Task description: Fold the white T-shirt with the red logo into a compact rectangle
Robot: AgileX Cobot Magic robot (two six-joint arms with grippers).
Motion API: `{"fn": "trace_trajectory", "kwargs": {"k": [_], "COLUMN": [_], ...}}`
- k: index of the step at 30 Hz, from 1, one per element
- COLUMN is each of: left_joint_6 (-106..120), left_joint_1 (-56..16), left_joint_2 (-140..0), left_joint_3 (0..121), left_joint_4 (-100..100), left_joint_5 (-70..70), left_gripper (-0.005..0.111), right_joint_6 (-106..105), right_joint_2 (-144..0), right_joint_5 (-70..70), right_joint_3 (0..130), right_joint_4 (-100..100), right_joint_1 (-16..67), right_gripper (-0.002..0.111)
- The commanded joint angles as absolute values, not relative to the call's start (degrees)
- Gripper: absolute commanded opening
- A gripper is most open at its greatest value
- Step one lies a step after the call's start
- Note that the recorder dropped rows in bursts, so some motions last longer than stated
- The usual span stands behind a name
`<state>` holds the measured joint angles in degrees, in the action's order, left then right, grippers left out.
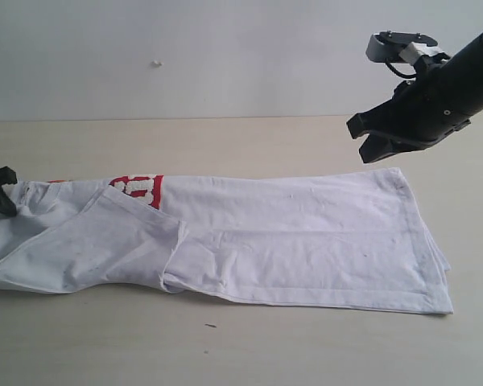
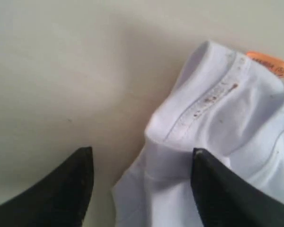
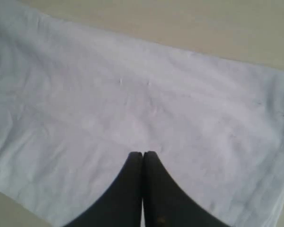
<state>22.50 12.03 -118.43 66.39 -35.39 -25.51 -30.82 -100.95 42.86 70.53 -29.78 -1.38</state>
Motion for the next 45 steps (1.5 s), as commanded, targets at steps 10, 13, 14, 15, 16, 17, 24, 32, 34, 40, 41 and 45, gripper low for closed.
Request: {"fn": "trace_trajectory", "kwargs": {"k": [10,13,14,15,16,17,24,32,34,40,41,45], "left_joint_6": [32.80,32.80,32.80,32.80,33.08,33.35,35.12,35.93,35.93,35.32,35.32,34.30], "left_joint_1": [11.99,11.99,11.99,11.99,11.99,11.99,11.99,11.99,11.99,11.74,11.36,8.87], "left_joint_2": [-122.61,-122.60,-122.60,-122.60,-122.60,-122.60,-122.35,-115.62,-113.31,-108.04,-107.19,-105.13], "left_joint_3": [65.46,65.46,65.46,65.46,65.46,65.46,65.46,65.46,66.19,69.57,69.76,70.67], "left_joint_4": [-44.62,-44.61,-44.61,-44.61,-44.61,-44.61,-45.48,-48.84,-48.99,-50.46,-50.74,-50.74], "left_joint_5": [-35.84,-35.84,-36.12,-36.27,-36.62,-36.78,-38.59,-39.25,-40.26,-48.18,-48.71,-49.43], "left_gripper": [0.060,0.058,0.055,0.050,0.043,0.036,0.000,0.000,0.000,0.000,0.000,0.000], "right_joint_6": [-31.43,-31.43,-31.43,-31.43,-31.43,-31.43,-31.43,-31.75,-31.75,-29.34,-28.55,-27.67], "right_joint_2": [-100.79,-100.79,-100.79,-100.79,-100.79,-100.79,-100.79,-100.79,-100.79,-100.79,-100.79,-100.09], "right_joint_5": [43.73,43.73,43.73,43.73,43.59,43.59,43.80,43.80,43.80,45.64,46.72,51.33], "right_joint_3": [70.86,70.86,70.86,70.86,70.86,70.86,70.86,70.86,70.86,72.46,73.26,76.38], "right_joint_4": [-31.22,-31.45,-31.45,-31.45,-31.44,-31.44,-33.18,-34.09,-34.09,-33.98,-33.88,-33.88], "right_joint_1": [-1.40,-1.40,-1.40,-1.40,-1.40,-1.40,-1.40,-1.40,-1.40,-1.40,-1.40,-1.40], "right_gripper": [0.000,0.000,0.000,0.000,0.000,0.000,0.000,0.013,0.019,0.038,0.041,0.043]}}
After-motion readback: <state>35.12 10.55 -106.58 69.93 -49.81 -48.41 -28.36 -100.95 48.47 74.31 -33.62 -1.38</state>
